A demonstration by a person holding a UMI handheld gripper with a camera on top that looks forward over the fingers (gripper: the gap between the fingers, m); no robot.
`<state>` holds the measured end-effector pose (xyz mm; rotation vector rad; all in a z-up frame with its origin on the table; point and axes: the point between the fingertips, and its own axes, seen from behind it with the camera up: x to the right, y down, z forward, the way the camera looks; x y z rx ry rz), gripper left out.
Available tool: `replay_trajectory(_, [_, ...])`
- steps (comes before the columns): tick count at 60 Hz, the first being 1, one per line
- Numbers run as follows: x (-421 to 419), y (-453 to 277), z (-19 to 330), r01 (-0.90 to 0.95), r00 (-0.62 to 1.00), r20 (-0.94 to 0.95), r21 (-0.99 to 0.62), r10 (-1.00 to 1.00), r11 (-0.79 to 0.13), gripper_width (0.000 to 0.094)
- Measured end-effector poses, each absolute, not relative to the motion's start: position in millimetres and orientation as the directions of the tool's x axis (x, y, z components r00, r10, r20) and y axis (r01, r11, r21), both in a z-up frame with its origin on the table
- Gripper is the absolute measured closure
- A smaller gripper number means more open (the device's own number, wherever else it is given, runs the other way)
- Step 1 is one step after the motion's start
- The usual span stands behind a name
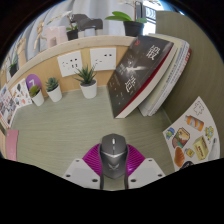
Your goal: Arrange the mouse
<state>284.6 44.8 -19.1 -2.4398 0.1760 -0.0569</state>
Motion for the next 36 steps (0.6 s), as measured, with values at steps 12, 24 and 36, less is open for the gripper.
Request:
replay_trajectory(12, [274,42,55,-0.167,0.97,0.016,-0.685,-0.244,-0.709,0.0665])
replay_trajectory(24, [178,42,280,-0.135,0.959,0.008,-0.868,-0.284,-0.479,0.0665])
replay_trajectory(36, [18,39,399,-0.1,0.983,-0.041,-0.935,-0.177,-0.34,0.0665])
